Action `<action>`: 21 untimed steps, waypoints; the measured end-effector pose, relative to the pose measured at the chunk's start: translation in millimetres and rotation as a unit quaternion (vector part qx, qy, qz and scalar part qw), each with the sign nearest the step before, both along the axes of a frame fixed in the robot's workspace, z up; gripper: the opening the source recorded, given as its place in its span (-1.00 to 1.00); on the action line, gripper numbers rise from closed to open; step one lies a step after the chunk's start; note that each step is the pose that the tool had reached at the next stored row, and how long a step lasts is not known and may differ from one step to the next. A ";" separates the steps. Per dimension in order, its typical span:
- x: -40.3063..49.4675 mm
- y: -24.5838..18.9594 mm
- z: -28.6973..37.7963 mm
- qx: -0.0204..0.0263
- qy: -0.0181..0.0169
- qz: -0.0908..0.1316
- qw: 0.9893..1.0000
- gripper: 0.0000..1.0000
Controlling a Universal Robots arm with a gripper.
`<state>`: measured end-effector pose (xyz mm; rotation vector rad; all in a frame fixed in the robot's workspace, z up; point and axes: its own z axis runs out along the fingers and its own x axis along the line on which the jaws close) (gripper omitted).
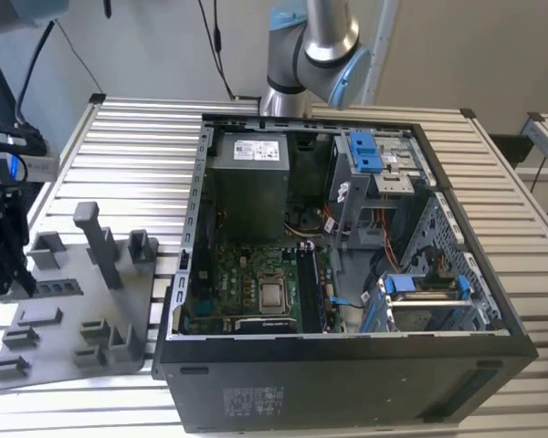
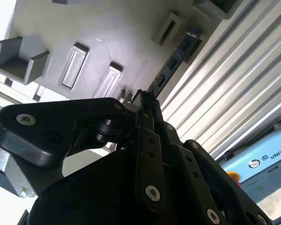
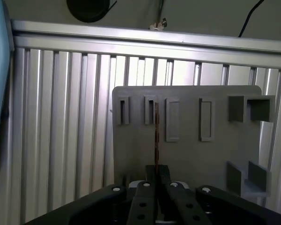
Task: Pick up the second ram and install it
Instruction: 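Pick up the second ram and move it above second insertion slot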
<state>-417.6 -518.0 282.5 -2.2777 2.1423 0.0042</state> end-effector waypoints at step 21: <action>-0.2 0.7 35.1 0.000 0.000 -0.007 1.000 -0.72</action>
